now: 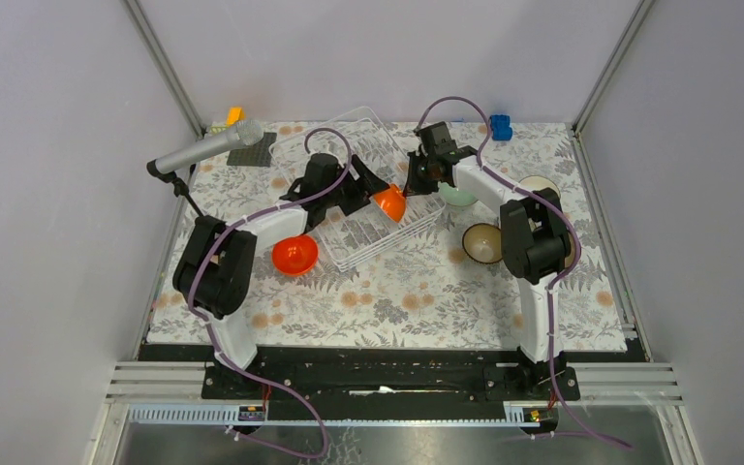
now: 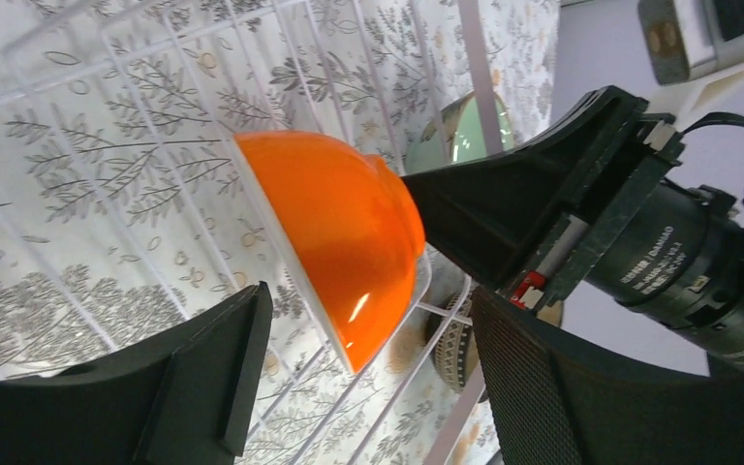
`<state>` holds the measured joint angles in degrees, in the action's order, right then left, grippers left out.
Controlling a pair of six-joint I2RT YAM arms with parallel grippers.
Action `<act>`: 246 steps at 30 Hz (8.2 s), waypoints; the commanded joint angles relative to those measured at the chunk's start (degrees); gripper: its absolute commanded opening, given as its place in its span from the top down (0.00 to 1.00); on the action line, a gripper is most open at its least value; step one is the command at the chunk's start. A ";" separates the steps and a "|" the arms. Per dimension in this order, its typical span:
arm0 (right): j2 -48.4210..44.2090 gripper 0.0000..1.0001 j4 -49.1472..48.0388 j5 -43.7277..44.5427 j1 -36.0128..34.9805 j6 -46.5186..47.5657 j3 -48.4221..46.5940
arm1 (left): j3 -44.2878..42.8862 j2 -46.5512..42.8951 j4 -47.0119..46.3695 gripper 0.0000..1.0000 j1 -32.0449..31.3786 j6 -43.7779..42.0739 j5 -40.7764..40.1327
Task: Unload the bowls from the dish rack
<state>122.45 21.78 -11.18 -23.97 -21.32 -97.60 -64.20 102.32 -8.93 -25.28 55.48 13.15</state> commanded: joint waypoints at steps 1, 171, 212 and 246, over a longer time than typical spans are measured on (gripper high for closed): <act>-0.27 0.92 5.03 -0.77 -0.77 1.28 0.22 | 0.39 1.57 -9.79 0.23 -0.21 4.30 4.29; -27.08 0.21 -30.17 9.78 2.21 -27.58 33.94 | 18.36 -48.62 33.30 0.24 -12.44 -26.83 -34.06; -75.94 0.00 -59.40 34.42 5.60 22.72 81.07 | 42.68 -59.66 -16.40 0.01 -5.34 -49.11 -41.14; -33.86 0.00 -98.48 31.56 17.39 22.69 86.76 | 53.12 -33.60 -50.02 0.01 23.87 -49.23 -23.51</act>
<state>88.38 -72.16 18.79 -6.85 1.37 -10.31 -12.40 66.70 -47.40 -1.78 6.22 -13.43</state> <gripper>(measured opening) 0.994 0.988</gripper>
